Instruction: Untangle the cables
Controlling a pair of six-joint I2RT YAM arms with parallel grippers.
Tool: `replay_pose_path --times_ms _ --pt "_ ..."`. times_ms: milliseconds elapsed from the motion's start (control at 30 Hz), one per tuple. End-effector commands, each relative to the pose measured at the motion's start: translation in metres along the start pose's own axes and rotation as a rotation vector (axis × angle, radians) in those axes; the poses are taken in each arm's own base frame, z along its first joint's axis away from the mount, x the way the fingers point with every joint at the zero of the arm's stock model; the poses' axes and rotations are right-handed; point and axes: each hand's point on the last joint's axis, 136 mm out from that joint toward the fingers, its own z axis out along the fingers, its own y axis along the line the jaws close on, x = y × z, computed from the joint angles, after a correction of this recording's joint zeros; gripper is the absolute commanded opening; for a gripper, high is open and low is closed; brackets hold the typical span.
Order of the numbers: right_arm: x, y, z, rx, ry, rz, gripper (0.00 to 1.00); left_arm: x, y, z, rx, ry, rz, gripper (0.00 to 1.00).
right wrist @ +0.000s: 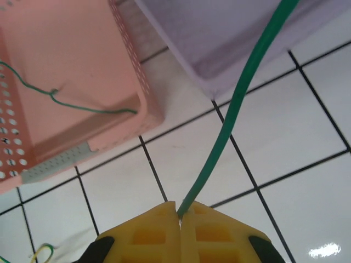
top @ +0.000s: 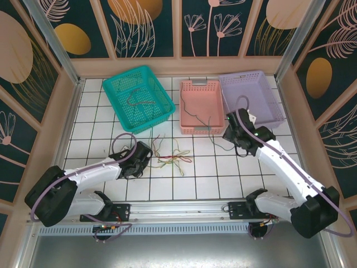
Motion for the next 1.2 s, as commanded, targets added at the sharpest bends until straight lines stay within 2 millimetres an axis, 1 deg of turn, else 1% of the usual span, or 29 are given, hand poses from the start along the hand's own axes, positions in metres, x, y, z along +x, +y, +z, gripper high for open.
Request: replay_pose_path --times_ms 0,33,100,167,233,333,367,467,567,633,667,733,867,900,967,1067,1100,1133,1167 --pt "-0.028 0.012 -0.019 -0.053 -0.087 -0.06 0.0 -0.019 -0.03 -0.023 0.056 -0.074 0.042 0.37" --pt "-0.032 0.016 -0.021 -0.066 -0.093 -0.066 0.0 -0.023 -0.041 -0.031 0.081 -0.092 0.059 0.43" --pt "-0.04 0.025 -0.023 -0.092 -0.1 -0.075 0.0 -0.035 -0.068 -0.055 0.141 -0.141 0.103 0.56" --pt "-0.048 0.038 -0.027 -0.14 -0.111 -0.071 0.0 -0.044 -0.101 -0.081 0.219 -0.176 0.178 0.63" --pt "-0.056 0.054 -0.03 -0.204 -0.111 -0.06 0.0 -0.047 -0.136 -0.108 0.312 -0.191 0.268 0.67" --pt "-0.067 0.077 -0.033 -0.288 -0.105 -0.035 0.0 -0.034 -0.196 -0.147 0.515 -0.149 0.406 0.71" --pt "-0.071 0.086 -0.035 -0.31 -0.102 -0.029 0.0 -0.026 -0.214 -0.159 0.587 -0.122 0.451 0.72" --pt "-0.081 0.104 -0.034 -0.346 -0.087 -0.02 0.0 -0.003 -0.255 -0.186 0.745 -0.071 0.56 0.74" --pt "-0.085 0.121 -0.03 -0.378 -0.054 -0.026 0.0 0.013 -0.282 -0.2 0.821 -0.073 0.636 0.77" --pt "-0.087 0.127 -0.027 -0.383 -0.042 -0.02 0.0 0.021 -0.293 -0.2 0.842 -0.071 0.666 0.77" --pt "-0.085 0.133 -0.026 -0.405 -0.021 -0.024 0.0 0.026 -0.299 -0.2 0.856 -0.069 0.678 0.77" --pt "-0.085 0.141 -0.027 -0.428 -0.001 -0.024 0.0 0.031 -0.306 -0.197 0.866 -0.072 0.689 0.76" --pt "-0.08 0.149 -0.026 -0.448 0.039 -0.023 0.0 0.028 -0.317 -0.188 0.841 -0.106 0.706 0.75" --pt "-0.078 0.15 -0.026 -0.452 0.049 -0.021 0.0 0.028 -0.32 -0.188 0.844 -0.114 0.712 0.75" --pt "-0.074 0.152 -0.027 -0.47 0.064 -0.013 0.0 0.027 -0.323 -0.181 0.822 -0.128 0.717 0.72" --pt "-0.069 0.153 -0.03 -0.495 0.086 0.009 0.0 0.023 -0.324 -0.163 0.757 -0.154 0.719 0.63" --pt "-0.067 0.152 -0.03 -0.496 0.093 0.019 0.0 0.019 -0.325 -0.159 0.739 -0.17 0.712 0.57" --pt "-0.067 0.151 -0.032 -0.5 0.094 0.027 0.0 0.016 -0.326 -0.157 0.727 -0.184 0.704 0.49" --pt "-0.068 0.15 -0.032 -0.502 0.094 0.04 0.0 0.01 -0.325 -0.155 0.709 -0.205 0.682 0.36"
